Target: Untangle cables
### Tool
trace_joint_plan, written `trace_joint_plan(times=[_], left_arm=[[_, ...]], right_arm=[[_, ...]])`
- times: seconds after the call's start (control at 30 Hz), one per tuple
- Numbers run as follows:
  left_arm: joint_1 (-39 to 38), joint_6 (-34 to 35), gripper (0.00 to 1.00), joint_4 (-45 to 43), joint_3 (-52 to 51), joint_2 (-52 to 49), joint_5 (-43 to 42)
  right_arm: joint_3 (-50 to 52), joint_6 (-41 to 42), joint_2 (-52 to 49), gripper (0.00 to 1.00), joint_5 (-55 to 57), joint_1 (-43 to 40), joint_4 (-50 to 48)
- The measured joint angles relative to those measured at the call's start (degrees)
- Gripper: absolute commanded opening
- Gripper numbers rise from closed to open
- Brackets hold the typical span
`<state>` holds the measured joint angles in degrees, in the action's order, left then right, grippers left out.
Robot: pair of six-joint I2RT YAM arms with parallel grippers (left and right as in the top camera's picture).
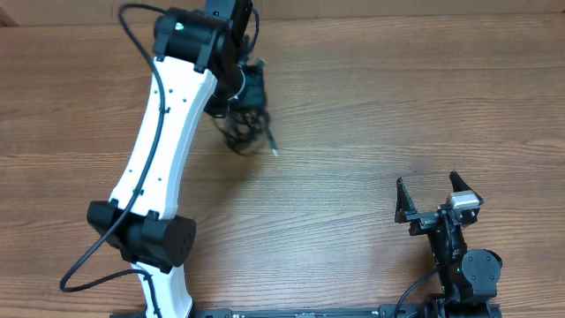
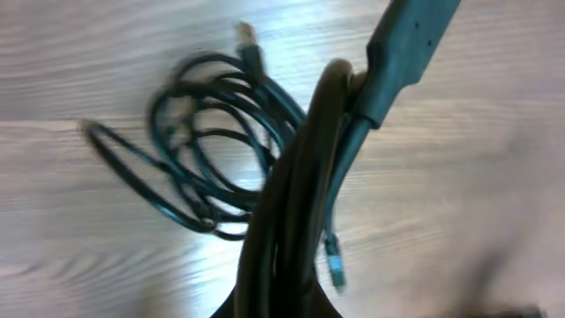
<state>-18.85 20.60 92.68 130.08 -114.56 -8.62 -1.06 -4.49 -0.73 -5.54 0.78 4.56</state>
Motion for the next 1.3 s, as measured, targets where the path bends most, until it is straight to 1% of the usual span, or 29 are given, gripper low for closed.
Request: trace_joint_plan(times=[0.07, 0.13, 0.23, 0.3, 0.43, 0.5, 0.63, 0.73, 0.77, 0.8, 0.83, 0.87, 0.9, 1.0, 1.13, 1.17, 1.23, 1.3], left_arm=[[0.5, -0.8, 0.04, -0.8, -1.5, -0.5, -0.6], [1.3, 1.1, 0.04, 0.2, -1.8, -0.9, 2.6], [3.4, 3.5, 0.04, 4.0, -1.7, -0.9, 7.2], [4.5, 2.9, 0.04, 3.6, -1.5, -0.9, 6.2], [4.8, -1.2, 0.04, 3.1, -1.4, -0.8, -0.7], [4.2, -1.5, 0.04, 3.1, -1.4, -0.9, -1.4], [1.9, 0.9, 0.04, 4.0, -1.7, -0.9, 4.5], [-0.7, 2.0, 0.05, 4.0, -2.0, -0.9, 7.0], [-1.3, 2.0, 0.08, 4.0, -2.1, -0.9, 7.5], [-2.1, 2.2, 0.15, 4.0, -2.1, -0.9, 7.9], [-2.6, 2.4, 0.29, 4.0, -2.1, -0.9, 8.2], [-3.0, 2.8, 0.45, 4.0, -2.1, -0.8, 8.5], [-3.0, 2.9, 0.49, 4.0, -2.1, -0.9, 8.7], [-2.8, 3.3, 0.57, 4.0, -2.1, -0.9, 9.4], [-2.8, 3.5, 0.74, 4.0, -2.1, -0.9, 9.7], [-2.8, 3.5, 0.8, 4.0, -2.1, -0.9, 9.7], [-2.8, 3.4, 1.0, 4.0, -2.1, -0.9, 9.8], [-2.8, 3.2, 0.99, 4.0, -2.1, -0.8, 9.9]], right_arm=[[0.0, 0.0, 0.0, 1.0, 0.0, 0.0, 0.0], [0.0, 0.0, 0.0, 1.0, 0.0, 0.0, 0.0], [0.0, 0.0, 0.0, 1.0, 0.0, 0.0, 0.0], [0.0, 0.0, 0.0, 1.0, 0.0, 0.0, 0.0], [0.0, 0.0, 0.0, 1.0, 0.0, 0.0, 0.0], [0.0, 0.0, 0.0, 1.0, 0.0, 0.0, 0.0], [0.0, 0.0, 0.0, 1.0, 0.0, 0.0, 0.0], [0.0, 0.0, 0.0, 1.0, 0.0, 0.0, 0.0], [0.0, 0.0, 0.0, 1.0, 0.0, 0.0, 0.0], [0.0, 0.0, 0.0, 1.0, 0.0, 0.0, 0.0], [0.0, 0.0, 0.0, 1.0, 0.0, 0.0, 0.0], [0.0, 0.0, 0.0, 1.0, 0.0, 0.0, 0.0], [0.0, 0.0, 0.0, 1.0, 0.0, 0.0, 0.0], [0.0, 0.0, 0.0, 1.0, 0.0, 0.0, 0.0], [0.0, 0.0, 0.0, 1.0, 0.0, 0.0, 0.0], [0.0, 0.0, 0.0, 1.0, 0.0, 0.0, 0.0], [0.0, 0.0, 0.0, 1.0, 0.0, 0.0, 0.0], [0.0, 0.0, 0.0, 1.0, 0.0, 0.0, 0.0]])
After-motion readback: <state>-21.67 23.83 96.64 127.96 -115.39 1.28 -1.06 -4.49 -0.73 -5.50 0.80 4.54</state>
